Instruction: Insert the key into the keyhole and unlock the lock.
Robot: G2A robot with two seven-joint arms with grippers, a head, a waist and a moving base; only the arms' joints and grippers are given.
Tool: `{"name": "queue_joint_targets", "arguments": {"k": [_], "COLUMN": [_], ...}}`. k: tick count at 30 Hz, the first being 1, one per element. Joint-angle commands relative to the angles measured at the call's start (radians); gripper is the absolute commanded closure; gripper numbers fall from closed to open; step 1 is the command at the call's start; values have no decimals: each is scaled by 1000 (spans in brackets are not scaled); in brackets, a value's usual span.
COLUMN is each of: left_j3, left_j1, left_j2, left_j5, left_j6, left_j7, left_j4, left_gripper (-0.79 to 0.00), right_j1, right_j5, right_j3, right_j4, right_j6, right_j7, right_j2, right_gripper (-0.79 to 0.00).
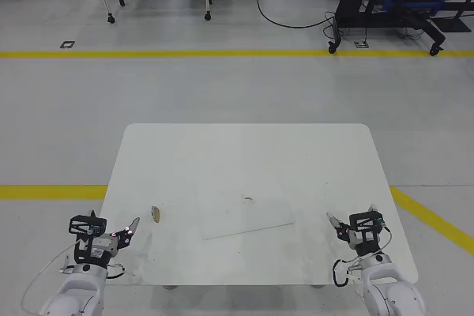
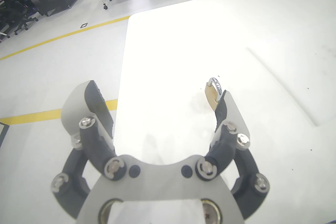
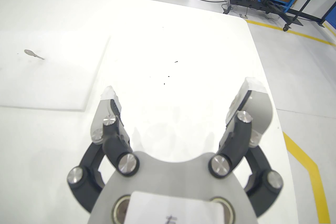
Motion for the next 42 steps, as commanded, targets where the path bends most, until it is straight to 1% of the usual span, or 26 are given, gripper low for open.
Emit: {"name": "queue_joint_targets", "arguments": {"k": [1, 9, 11, 14, 18, 19, 20, 29, 30, 31, 33, 36, 38, 42], "left_j3": [0, 0, 0, 0, 0, 0, 0, 0, 0, 0, 0, 0, 0, 0], "left_j1": [0, 0, 0, 0, 0, 0, 0, 0, 0, 0, 0, 0, 0, 0], "left_j2": [0, 0, 0, 0, 0, 0, 0, 0, 0, 0, 0, 0, 0, 0], "left_j5": [0, 0, 0, 0, 0, 0, 0, 0, 0, 0, 0, 0, 0, 0], "left_j6": [0, 0, 0, 0, 0, 0, 0, 0, 0, 0, 0, 0, 0, 0], "left_j7": [0, 0, 0, 0, 0, 0, 0, 0, 0, 0, 0, 0, 0, 0], "left_j4": [0, 0, 0, 0, 0, 0, 0, 0, 0, 0, 0, 0, 0, 0], "left_gripper": [-784, -785, -785, -785, -785, -785, -785, -785, -785, -785, -785, -785, -785, -785], "right_j1": [0, 12, 63, 166, 301, 327, 339, 339, 344, 368, 438, 552, 613, 718], "right_j5": [0, 7, 2, -20, -8, 1, 4, 4, 12, 28, 64, 85, 88, 106], "right_j3": [0, -6, -42, -119, -245, -265, -277, -277, -279, -285, -313, -378, -427, -518], "right_j4": [0, -2, -3, 16, 73, 89, 96, 96, 112, 135, 187, 263, 312, 419], "right_j6": [0, -6, -48, -110, -157, -150, -137, -137, -150, -187, -313, -463, -510, -537], "right_j7": [0, 8, 41, 100, 183, 202, 209, 209, 218, 238, 294, 382, 425, 487], "right_j2": [0, -1, -2, -7, -23, -27, -30, -30, -30, -31, -32, -38, -46, -68], "right_gripper": [-784, -785, -785, -785, -785, -785, -785, -785, -785, -785, -785, -785, -785, -785]}}
